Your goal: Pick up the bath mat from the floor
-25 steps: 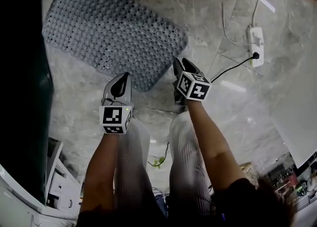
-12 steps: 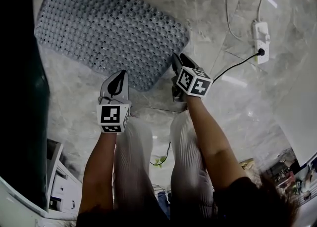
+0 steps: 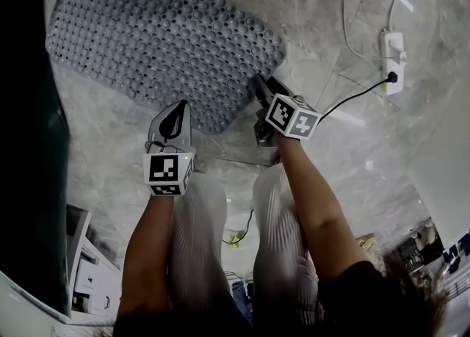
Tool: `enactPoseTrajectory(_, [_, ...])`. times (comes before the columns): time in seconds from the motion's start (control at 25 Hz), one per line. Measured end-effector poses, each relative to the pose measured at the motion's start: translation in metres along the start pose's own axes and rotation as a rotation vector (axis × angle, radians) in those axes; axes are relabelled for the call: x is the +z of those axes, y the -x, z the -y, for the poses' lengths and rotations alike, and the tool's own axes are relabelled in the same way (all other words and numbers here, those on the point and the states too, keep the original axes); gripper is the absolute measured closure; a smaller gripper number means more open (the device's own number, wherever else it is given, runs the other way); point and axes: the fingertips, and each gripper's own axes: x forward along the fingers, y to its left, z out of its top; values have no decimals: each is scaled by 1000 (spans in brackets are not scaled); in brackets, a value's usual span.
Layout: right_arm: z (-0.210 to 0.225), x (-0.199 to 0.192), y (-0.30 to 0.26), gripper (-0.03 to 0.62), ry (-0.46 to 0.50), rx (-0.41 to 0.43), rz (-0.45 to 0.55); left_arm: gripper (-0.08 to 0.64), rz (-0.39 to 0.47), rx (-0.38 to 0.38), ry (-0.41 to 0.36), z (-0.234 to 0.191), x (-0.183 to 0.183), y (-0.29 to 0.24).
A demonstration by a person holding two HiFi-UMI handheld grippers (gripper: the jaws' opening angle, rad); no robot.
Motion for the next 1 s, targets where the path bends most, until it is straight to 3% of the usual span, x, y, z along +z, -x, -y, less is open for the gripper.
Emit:
enactPoseTrajectory(0.08, [2,1,1,485,-13,16,12,553,6,-1,4,-1,1,-2])
enactPoseTrajectory(0.28, [-2,0,-1,473,-58,110,13,553,17,-10,6,-2,2,-5])
enactPoseTrajectory(0.4, [-10,-6,-5,456,-112,174,-3,553,16,-11,16,-4,1,-5])
enactPoseTrajectory(0.56, [-10,-4,-4,488,-220,239,0,552,21,-15,25,-6,-1,-4])
enactPoseTrajectory(0.76, [-9,-8,-8,546,-97,167,-36,553,17,-16,30,-9,-7,-3])
enactPoseTrajectory(1.0, [-10,-7,-9,569,-53,99,-54,554,13,-20,34,-9,-8,0])
